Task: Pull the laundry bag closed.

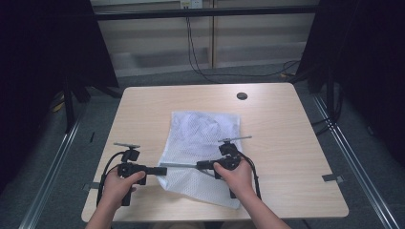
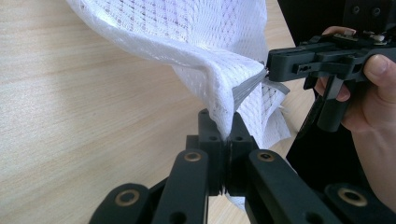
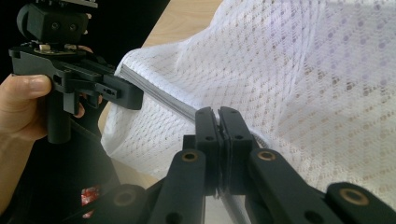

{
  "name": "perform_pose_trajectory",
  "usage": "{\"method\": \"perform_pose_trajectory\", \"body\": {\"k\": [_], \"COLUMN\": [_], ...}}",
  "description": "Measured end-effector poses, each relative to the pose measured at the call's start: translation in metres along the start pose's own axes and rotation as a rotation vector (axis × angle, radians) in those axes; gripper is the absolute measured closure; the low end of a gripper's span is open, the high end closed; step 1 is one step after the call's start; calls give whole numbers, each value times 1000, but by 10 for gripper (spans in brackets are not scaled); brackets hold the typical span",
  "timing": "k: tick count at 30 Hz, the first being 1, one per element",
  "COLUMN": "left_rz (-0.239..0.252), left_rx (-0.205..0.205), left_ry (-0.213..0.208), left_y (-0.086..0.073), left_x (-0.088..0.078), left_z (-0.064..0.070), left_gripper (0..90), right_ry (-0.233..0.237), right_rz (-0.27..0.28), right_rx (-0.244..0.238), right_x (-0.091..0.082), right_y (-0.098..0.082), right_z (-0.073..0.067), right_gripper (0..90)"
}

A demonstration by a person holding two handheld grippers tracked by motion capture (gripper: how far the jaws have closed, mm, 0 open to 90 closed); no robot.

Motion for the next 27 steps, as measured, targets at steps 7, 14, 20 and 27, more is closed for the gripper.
{"method": "perform_pose_trajectory", "body": {"k": [7, 14, 20, 27], "left_rz": [-8, -3, -8, -10], "left_rx": [2, -11, -5, -10], "left_ry": [-4, 6, 2, 9], "left_y": [-1, 0, -1, -1], "left_x": [-1, 0, -2, -1], "left_z": [-2, -1, -4, -4], "left_gripper": [886, 886, 886, 886], "right_ry": [-3, -8, -6, -4], "right_rz": [5, 1, -2, -7], "right_rx": [5, 5, 3, 5], "right_x": [-5, -6, -7, -8], "right_y": [-1, -2, -3, -4], "right_z": [5, 5, 5, 5], "right_gripper": [873, 874, 873, 874]}}
Point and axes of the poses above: each handheld gripper's, and its own axes: x roughly forward along the jaws, y roughly out of its top, z roughly to its right, the point moved 6 cm from there along x, roughly forward along the jaws, and after that the axes turned 8 degrees about y, right-handed, at the moved point
